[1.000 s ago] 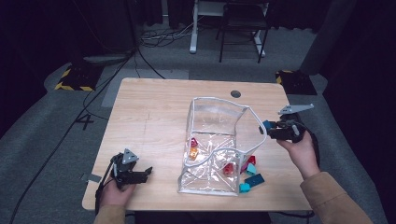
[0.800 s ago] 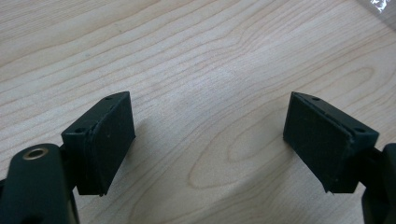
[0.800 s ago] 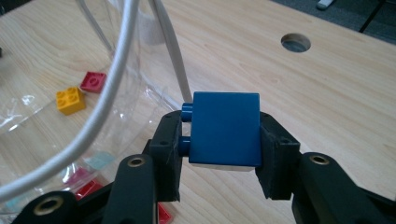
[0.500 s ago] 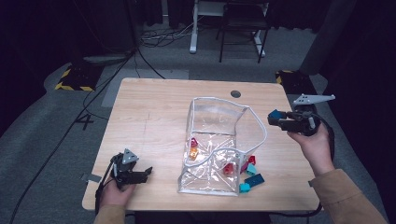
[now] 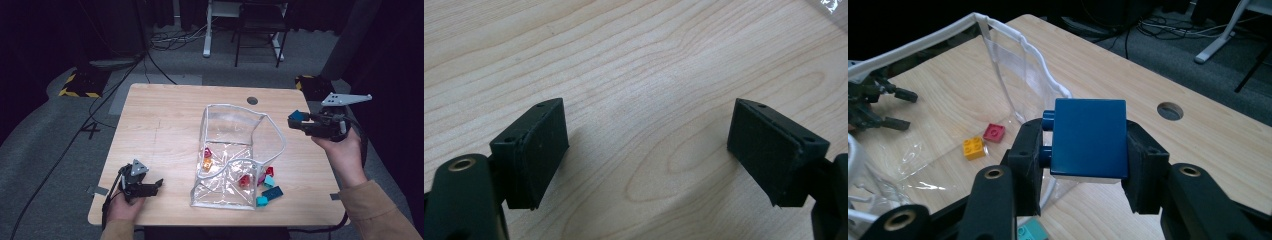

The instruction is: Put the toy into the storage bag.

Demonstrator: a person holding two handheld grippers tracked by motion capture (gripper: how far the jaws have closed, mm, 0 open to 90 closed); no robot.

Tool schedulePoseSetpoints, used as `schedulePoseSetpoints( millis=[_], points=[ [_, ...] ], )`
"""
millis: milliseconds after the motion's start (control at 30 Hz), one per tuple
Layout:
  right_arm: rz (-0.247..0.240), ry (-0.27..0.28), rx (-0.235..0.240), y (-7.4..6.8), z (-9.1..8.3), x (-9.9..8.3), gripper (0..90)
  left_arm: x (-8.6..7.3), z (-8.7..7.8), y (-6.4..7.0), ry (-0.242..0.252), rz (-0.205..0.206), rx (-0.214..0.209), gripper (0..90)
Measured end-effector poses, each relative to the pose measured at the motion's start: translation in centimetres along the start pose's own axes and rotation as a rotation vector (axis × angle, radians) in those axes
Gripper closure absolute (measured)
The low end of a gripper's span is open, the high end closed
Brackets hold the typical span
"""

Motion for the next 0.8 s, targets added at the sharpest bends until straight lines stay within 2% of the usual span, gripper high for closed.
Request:
schedulePoseSetpoints(
  millis=[267,500,800],
  points=[
    [-0.028,0.010,0.034,-1.5,0.2,1.2,56.7,0.0,0.0,0.0,0.000,0.000,0.000,16.9],
    [-0.045,-0.015,0.087,-3.0,2.1,2.0,56.7,0.0,0.0,0.0,-0.002,-0.001,0.001,16.9],
    [-0.080,-0.016,0.157,-6.1,4.6,3.8,56.7,-0.1,-0.1,0.0,-0.002,0.000,0.002,16.8]
  ],
)
Point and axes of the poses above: each handheld gripper's, and its own axes: z roughly forward along the jaws, x roughly out of its top, y roughly to its right, the point moved 8 cm from there along z, roughly forward along the jaws, and after that the axes turned 5 degrees about y, right-handed, at the moved point
